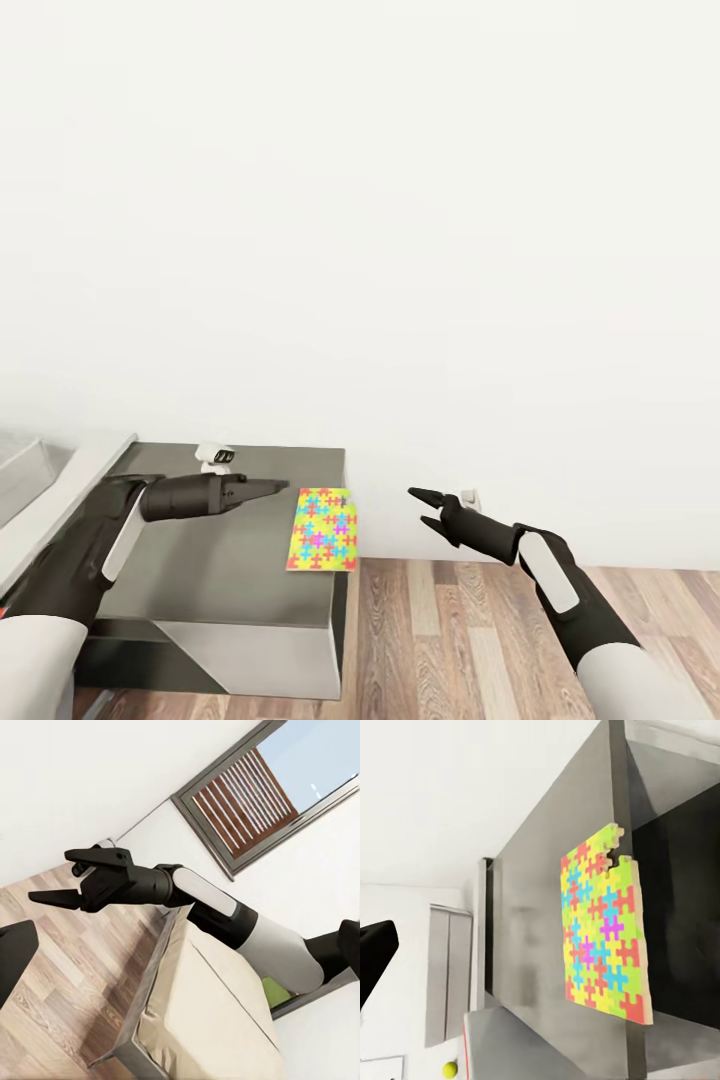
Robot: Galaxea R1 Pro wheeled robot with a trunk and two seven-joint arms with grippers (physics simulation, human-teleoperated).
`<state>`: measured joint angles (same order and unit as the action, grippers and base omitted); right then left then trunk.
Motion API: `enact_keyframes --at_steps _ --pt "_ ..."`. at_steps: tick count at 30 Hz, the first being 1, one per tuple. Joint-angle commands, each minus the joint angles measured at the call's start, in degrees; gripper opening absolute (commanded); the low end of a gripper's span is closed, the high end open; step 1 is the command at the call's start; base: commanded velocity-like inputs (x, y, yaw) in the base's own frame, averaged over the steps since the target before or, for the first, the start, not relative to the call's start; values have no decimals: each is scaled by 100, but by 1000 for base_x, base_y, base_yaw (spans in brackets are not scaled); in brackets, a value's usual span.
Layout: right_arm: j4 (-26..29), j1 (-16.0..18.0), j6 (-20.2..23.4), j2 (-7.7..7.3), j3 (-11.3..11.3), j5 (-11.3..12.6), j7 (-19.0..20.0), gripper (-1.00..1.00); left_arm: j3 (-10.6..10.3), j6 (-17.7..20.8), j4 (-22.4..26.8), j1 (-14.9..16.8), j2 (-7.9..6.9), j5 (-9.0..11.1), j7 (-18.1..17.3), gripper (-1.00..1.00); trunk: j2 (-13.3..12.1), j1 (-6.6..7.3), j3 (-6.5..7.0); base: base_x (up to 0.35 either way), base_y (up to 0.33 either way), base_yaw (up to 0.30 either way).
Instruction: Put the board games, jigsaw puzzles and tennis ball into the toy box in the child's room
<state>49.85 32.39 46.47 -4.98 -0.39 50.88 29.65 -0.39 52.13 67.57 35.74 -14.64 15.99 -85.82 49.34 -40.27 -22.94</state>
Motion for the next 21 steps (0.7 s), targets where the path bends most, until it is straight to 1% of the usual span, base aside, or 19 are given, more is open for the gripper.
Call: enact_keyframes --at_steps 1,9,17,21 --pt "0 4 30 3 -4 9 6 100 -4 60 0 3 -3 11 -13 100 5 -1 -7 2 119 0" --pt "-2 4 29 11 -5 9 6 100 -5 60 2 3 -1 10 -13 100 5 -1 -7 1 91 0" --pt "-2 4 30 -7 -5 9 7 100 -5 60 2 3 4 8 -12 100 5 -1 -7 18 -3 0" --pt "-2 4 29 9 -1 4 6 100 1 58 -5 3 -2 8 0 100 5 -1 -7 3 -1 0"
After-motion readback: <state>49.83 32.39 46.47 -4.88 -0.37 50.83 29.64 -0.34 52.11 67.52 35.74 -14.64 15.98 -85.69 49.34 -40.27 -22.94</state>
